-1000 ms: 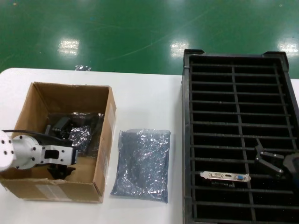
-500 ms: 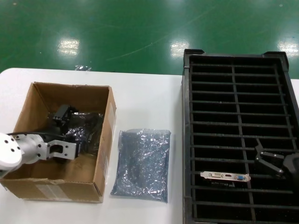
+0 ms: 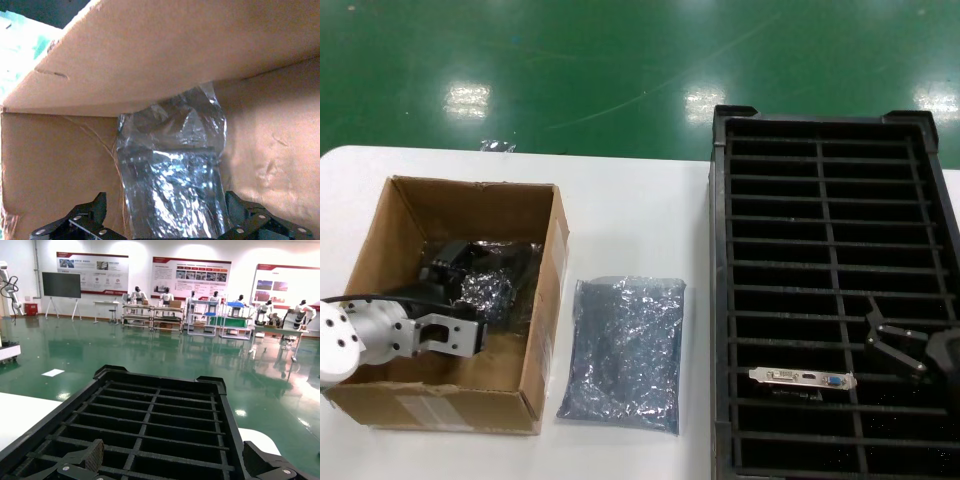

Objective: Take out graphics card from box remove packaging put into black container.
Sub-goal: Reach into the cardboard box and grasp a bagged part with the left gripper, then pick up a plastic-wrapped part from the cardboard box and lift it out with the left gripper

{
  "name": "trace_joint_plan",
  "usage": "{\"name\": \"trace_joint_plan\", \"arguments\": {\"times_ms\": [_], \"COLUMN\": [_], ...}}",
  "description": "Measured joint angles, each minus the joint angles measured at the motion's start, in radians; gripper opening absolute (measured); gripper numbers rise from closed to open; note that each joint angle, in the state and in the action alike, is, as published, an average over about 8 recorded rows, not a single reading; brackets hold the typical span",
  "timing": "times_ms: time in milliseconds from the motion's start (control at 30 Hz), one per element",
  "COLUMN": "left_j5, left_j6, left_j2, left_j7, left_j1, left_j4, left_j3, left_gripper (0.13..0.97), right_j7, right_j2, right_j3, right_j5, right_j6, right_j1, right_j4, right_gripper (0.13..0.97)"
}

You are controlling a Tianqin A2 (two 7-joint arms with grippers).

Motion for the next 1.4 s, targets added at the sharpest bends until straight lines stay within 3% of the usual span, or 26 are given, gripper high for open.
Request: {"name": "trace_joint_plan", "arguments": {"times_ms": [367, 933, 1067, 1400], "left_j5": [0.025, 0.064, 0.079, 0.135], "left_j6": [-0.019, -0.034, -0.033, -0.03], "left_j2": [-0.018, -0.04, -0.05, -0.094], "left_j7": [-0.022, -0.059, -0.078, -0.143], "left_j1": [0.013, 0.034, 0.045, 0.086], "left_j4": [-0.026, -0.073, -0.099, -0.208], "left_j3": [0.009, 0.016, 0.014, -0.007], "left_gripper": [0.729, 0.328, 0.328, 0.195], "right_j7": [0.0, 0.0, 0.0, 0.0], "right_j2": [0.0, 0.0, 0.0, 0.0], "right_j3": [0.0, 0.0, 0.0, 0.0], "right_j5": [0.0, 0.0, 0.0, 0.0], "right_j6": [0.0, 0.0, 0.0, 0.0], "right_j1": [0.0, 0.0, 0.0, 0.0], "right_j4": [0.0, 0.0, 0.0, 0.0], "right_gripper": [0.966, 0.966, 0.966, 0.966]}}
